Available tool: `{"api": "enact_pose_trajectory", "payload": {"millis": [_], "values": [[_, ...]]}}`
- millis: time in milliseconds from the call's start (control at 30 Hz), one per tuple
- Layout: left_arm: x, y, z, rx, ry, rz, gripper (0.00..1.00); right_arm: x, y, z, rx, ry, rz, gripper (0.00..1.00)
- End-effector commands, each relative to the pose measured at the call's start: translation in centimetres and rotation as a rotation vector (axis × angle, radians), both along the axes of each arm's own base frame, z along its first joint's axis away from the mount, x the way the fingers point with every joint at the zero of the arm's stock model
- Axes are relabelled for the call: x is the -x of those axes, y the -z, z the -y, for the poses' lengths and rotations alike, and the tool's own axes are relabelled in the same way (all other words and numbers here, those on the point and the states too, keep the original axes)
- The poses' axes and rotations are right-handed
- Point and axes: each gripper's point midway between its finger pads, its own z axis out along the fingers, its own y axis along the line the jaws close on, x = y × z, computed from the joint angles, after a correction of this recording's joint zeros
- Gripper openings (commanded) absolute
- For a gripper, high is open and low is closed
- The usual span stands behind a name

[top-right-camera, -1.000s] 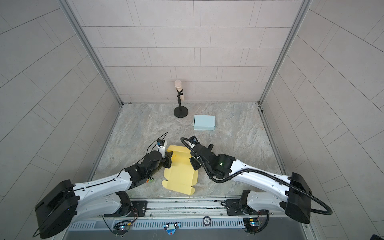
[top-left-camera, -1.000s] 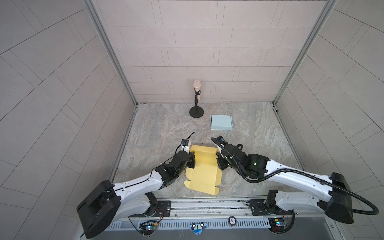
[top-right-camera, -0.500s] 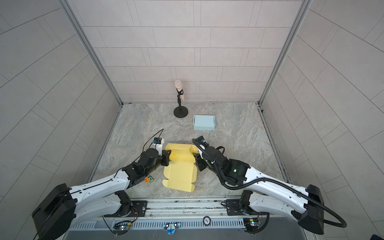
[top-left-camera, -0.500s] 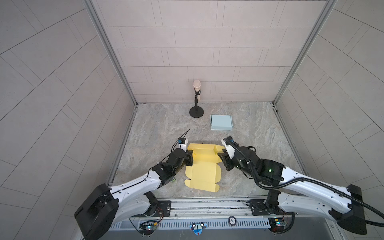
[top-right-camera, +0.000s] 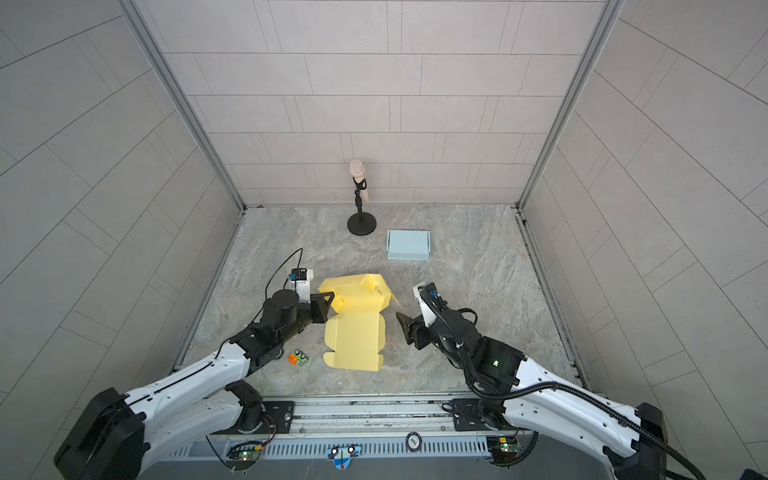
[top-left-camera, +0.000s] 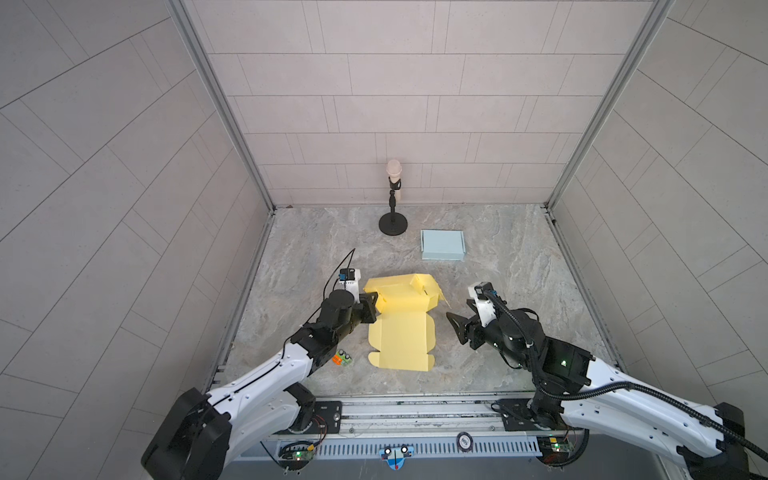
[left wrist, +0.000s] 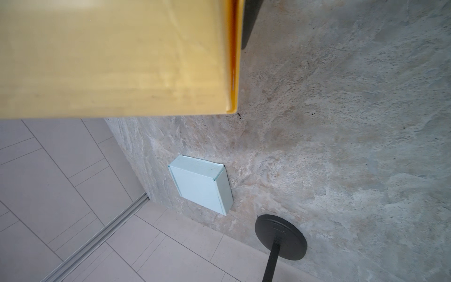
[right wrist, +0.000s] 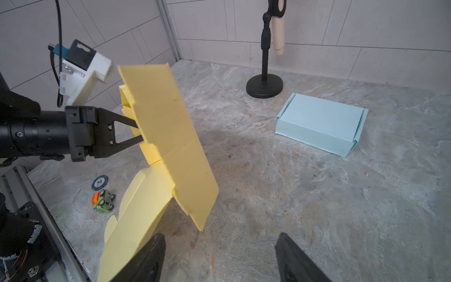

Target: Fold the paper box

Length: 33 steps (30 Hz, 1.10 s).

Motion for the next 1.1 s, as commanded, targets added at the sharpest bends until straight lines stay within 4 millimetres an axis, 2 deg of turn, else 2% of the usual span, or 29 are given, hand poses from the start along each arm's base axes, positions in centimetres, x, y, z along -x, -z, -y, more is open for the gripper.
{"api": "enact_pose_trajectory", "payload": {"millis": [0, 300, 900, 1067], "values": [[0.1, -1.1, 0.1, 0.044, 0.008, 0.021, 0.06, -0.3, -1.3, -0.7, -0.08, -0.002, 0.023, 0.74], [0.3, -1.8, 0.6, 0.069, 0.045, 0.028, 0.06, -0.4, -1.7, -1.5, -0.159, -0.015, 0.036, 0.74], [1.0, -2.8, 2.0, 0.13, 0.122, 0.03, 0.07, -1.3, -2.8, -2.8, -0.201, -0.019, 0.056, 0.69], [1.1, -2.8, 2.2, 0.137, 0.135, 0.031, 0.08, -1.6, -2.5, -3.2, -0.192, -0.015, 0.047, 0.67]]}}
